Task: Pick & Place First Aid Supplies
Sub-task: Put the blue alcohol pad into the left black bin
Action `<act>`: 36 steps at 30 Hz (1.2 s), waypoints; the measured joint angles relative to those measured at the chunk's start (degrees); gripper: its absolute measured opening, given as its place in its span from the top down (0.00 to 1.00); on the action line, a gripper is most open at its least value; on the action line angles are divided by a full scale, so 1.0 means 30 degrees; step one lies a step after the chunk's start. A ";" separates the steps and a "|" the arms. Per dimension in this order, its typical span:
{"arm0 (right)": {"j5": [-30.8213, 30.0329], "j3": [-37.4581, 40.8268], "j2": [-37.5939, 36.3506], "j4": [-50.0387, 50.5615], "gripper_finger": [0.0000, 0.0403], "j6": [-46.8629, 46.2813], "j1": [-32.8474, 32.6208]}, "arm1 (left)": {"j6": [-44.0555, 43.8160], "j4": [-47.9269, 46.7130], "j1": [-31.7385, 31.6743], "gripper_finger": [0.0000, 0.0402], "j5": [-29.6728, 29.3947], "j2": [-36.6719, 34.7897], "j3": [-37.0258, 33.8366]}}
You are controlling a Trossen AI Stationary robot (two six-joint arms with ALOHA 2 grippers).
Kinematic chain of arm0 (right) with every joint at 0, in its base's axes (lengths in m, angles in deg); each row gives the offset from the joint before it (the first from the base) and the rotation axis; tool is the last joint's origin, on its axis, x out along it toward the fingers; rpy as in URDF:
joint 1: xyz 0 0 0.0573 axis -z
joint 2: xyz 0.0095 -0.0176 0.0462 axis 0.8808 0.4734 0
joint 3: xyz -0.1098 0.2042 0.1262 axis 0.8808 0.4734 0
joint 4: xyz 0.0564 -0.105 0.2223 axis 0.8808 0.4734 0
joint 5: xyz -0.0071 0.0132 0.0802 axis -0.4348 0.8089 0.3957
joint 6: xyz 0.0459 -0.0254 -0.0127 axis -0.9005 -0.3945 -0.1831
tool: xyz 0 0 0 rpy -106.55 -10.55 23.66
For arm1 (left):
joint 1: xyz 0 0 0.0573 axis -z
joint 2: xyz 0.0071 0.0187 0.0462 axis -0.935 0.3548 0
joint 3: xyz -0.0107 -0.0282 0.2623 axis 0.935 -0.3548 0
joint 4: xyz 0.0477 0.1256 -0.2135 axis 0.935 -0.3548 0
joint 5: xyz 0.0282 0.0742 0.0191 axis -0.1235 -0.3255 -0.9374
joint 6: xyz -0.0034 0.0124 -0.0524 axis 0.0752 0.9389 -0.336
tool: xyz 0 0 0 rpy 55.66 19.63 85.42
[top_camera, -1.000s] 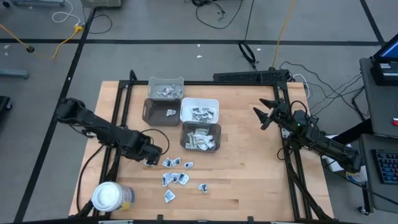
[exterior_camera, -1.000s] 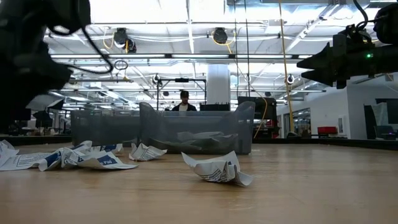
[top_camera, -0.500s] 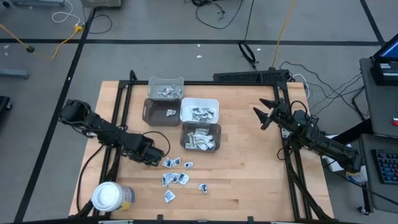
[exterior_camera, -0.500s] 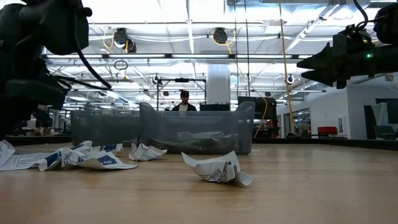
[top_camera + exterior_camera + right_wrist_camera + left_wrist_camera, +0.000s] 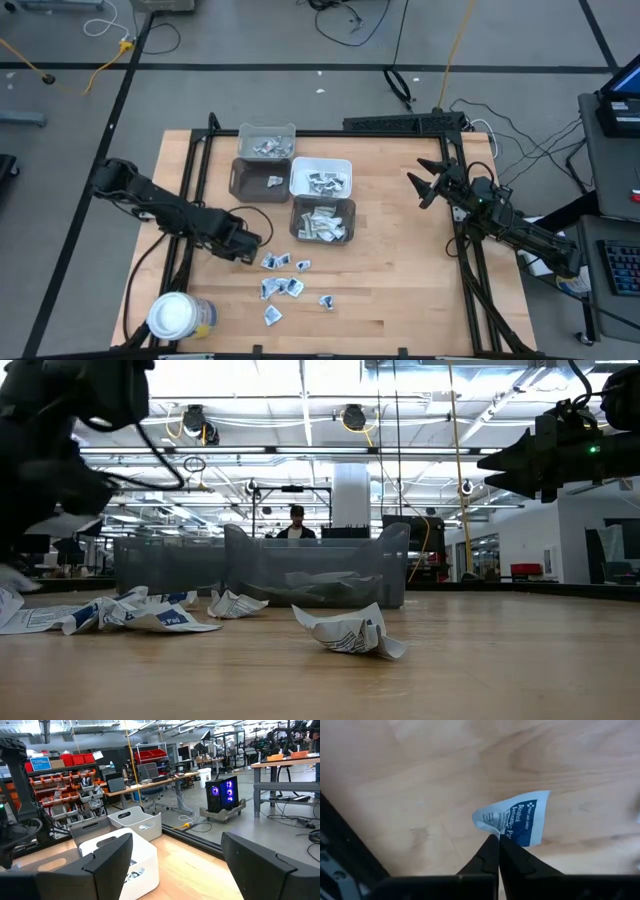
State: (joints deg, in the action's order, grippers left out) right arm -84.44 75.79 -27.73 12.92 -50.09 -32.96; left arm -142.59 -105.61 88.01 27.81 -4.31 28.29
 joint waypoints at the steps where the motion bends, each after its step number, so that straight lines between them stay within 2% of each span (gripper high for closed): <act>1: 0.0000 -0.0004 0.0004 0.0000 0.26 0.0000 -0.0004 | 0.0227 -0.0217 -0.0224 0.99 0.0019 -0.0318 0.0134; 13: 0.0006 -0.0004 0.0003 0.0000 0.26 0.0000 0.0003 | 0.2995 -0.2033 -0.3272 1.00 0.1872 -0.3271 0.0543; 21: 0.0007 -0.0003 0.0002 0.0000 0.26 0.0000 0.0002 | 0.5221 -0.5851 -0.6136 1.00 0.1554 -0.4098 0.2339; 27: 0.0006 -0.0002 -0.0002 0.0002 0.26 0.0000 0.0004 | 0.9701 -0.7279 -1.0265 1.00 0.0805 -0.2527 0.4334; 36: 0.0000 0.0004 -0.0004 0.0000 0.26 0.0000 0.0001 | 1.6159 -0.7956 -1.5744 1.00 -0.0185 0.1254 0.8007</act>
State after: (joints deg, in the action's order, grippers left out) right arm -84.44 75.80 -27.74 12.92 -50.09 -32.95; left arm -94.11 -129.48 40.78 27.26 -0.55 52.31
